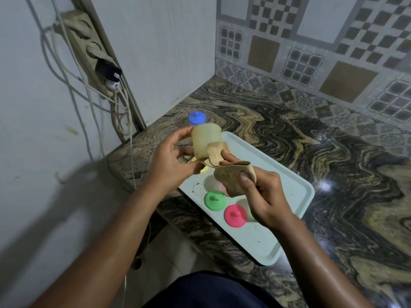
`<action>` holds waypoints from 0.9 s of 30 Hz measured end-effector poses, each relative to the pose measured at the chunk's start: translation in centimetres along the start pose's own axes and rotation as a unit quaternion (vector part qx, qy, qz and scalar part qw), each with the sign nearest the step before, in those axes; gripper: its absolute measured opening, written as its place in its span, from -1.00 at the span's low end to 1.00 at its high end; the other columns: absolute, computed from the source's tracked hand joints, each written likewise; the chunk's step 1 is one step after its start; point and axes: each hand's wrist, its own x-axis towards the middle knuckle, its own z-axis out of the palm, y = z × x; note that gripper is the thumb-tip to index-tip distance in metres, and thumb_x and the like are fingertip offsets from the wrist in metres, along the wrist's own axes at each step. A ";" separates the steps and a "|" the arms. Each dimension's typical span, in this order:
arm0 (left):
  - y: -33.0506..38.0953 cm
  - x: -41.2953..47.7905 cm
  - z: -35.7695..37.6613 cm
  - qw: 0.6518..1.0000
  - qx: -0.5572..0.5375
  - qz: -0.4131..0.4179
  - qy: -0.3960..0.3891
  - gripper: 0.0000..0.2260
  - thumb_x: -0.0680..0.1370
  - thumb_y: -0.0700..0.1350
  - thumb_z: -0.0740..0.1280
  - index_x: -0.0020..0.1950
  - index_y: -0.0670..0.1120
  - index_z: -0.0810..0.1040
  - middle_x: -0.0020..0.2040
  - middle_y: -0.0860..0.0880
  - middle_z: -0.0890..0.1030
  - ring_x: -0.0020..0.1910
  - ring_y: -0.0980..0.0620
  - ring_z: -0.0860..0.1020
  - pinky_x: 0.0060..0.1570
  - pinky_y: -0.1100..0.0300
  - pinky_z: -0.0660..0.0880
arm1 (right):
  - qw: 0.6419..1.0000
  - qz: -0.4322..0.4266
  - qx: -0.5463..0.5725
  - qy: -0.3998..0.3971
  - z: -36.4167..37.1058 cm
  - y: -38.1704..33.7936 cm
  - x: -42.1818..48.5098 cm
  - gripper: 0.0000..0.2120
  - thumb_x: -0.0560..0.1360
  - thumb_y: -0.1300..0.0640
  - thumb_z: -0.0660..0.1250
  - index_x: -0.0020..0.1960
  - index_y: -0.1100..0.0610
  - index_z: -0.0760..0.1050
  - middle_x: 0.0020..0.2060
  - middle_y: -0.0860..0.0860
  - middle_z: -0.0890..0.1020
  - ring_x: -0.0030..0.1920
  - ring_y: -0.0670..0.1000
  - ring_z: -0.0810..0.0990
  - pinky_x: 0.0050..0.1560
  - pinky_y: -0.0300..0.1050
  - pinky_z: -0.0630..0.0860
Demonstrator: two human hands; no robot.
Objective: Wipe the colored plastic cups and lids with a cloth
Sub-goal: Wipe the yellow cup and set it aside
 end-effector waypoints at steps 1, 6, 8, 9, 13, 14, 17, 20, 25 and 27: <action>-0.2 0.0 0.0 1.000 -0.005 0.007 0.003 -0.35 0.32 -0.38 0.60 0.25 0.11 0.47 0.20 0.19 0.57 -0.07 0.29 0.64 -0.18 0.30 0.60 | 1.000 0.008 0.002 0.001 -0.1 0.1 -0.3 -0.60 0.69 0.06 0.14 0.05 0.31 0.66 0.09 0.12 0.73 -0.02 0.45 0.64 -0.22 0.24 0.58; -1.0 -0.1 -0.3 1.000 -0.024 0.010 -0.003 -0.35 0.37 -0.38 0.57 0.32 0.08 0.45 0.31 0.02 0.55 0.09 0.22 0.63 -0.14 0.02 0.67 | 0.994 0.058 0.069 0.064 -0.4 -0.7 -0.9 -0.65 0.66 0.27 0.13 -0.06 0.06 0.66 -0.17 -0.25 0.72 -0.24 -0.16 0.68 -0.22 -0.32 0.55; -1.4 -0.2 -0.6 1.000 -0.013 0.010 -0.014 -0.31 0.36 -0.35 0.59 0.40 0.05 0.46 0.35 0.05 0.53 0.09 0.24 0.61 -0.03 0.01 0.66 | 0.986 0.083 0.109 0.099 -0.5 -1.1 -0.2 -0.57 0.66 0.27 0.14 -0.26 -0.05 0.57 -0.38 -0.32 0.58 -0.37 -0.30 0.51 -0.29 -0.45 0.40; -1.5 -0.3 -0.6 1.000 -0.015 0.001 -0.020 -0.28 0.35 -0.33 0.60 0.42 0.08 0.47 0.35 0.08 0.53 0.06 0.17 0.63 -0.02 -0.07 0.66 | 0.982 0.092 0.123 0.112 -0.5 -1.2 0.2 -0.53 0.67 0.25 0.14 -0.31 -0.10 0.54 -0.44 -0.32 0.51 -0.41 -0.30 0.44 -0.32 -0.47 0.35; -1.6 -0.7 -0.3 0.999 0.004 -0.006 -0.033 -0.27 0.31 -0.20 0.64 0.40 0.17 0.47 0.32 0.15 0.57 0.03 0.06 0.68 0.11 -0.22 0.62 | 0.977 0.080 0.147 0.134 -0.5 -2.0 2.2 -0.38 0.68 0.35 0.06 -0.31 -0.21 0.57 -0.45 -0.31 0.49 -0.43 -0.29 0.43 -0.32 -0.47 0.33; -1.5 -0.8 -0.1 0.999 0.008 -0.002 -0.036 -0.28 0.30 -0.17 0.63 0.41 0.13 0.47 0.32 0.14 0.58 0.06 0.04 0.68 0.15 -0.20 0.61 | 0.977 0.075 0.147 0.134 -0.4 -2.2 2.6 -0.44 0.67 0.32 0.08 -0.30 -0.16 0.57 -0.42 -0.28 0.50 -0.40 -0.28 0.44 -0.31 -0.43 0.34; -1.3 -1.1 0.2 0.997 0.017 0.007 -0.069 -0.31 0.33 -0.23 0.62 0.41 0.02 0.49 0.33 0.09 0.58 0.15 -0.01 0.67 0.21 -0.16 0.58 | 0.986 0.058 0.115 0.109 0.1 -2.3 3.4 -0.68 0.65 0.23 0.14 -0.15 0.23 0.59 -0.27 0.22 0.62 -0.23 -0.06 0.57 -0.24 -0.10 0.44; -1.0 -1.5 0.7 0.996 -0.010 -0.011 -0.089 -0.29 0.37 -0.38 0.57 0.46 -0.02 0.45 0.35 0.07 0.58 0.17 -0.06 0.67 0.11 -0.17 0.61 | 0.998 0.039 0.028 0.027 0.6 -2.2 3.7 -0.67 0.67 0.23 0.15 0.27 0.41 0.54 0.36 0.26 0.56 0.34 0.15 0.59 0.21 0.02 0.56; -0.6 -1.6 0.8 0.999 -0.002 0.005 -0.052 -0.32 0.37 -0.33 0.59 0.42 0.04 0.49 0.30 0.09 0.62 0.09 -0.04 0.69 0.05 -0.21 0.64 | 0.999 0.010 -0.030 -0.019 1.2 -1.8 3.5 -0.60 0.67 0.22 0.17 0.48 0.28 0.43 0.55 0.11 0.34 0.57 -0.10 0.26 0.46 -0.07 0.36; -0.5 -1.7 0.8 0.999 0.020 0.016 -0.042 -0.32 0.37 -0.32 0.60 0.42 0.05 0.48 0.29 0.12 0.63 0.07 0.02 0.70 0.11 -0.07 0.64 | 0.999 0.007 -0.035 -0.025 1.2 -1.7 3.0 -0.59 0.66 0.24 0.18 0.48 0.28 0.41 0.55 0.13 0.34 0.56 -0.12 0.29 0.42 -0.12 0.39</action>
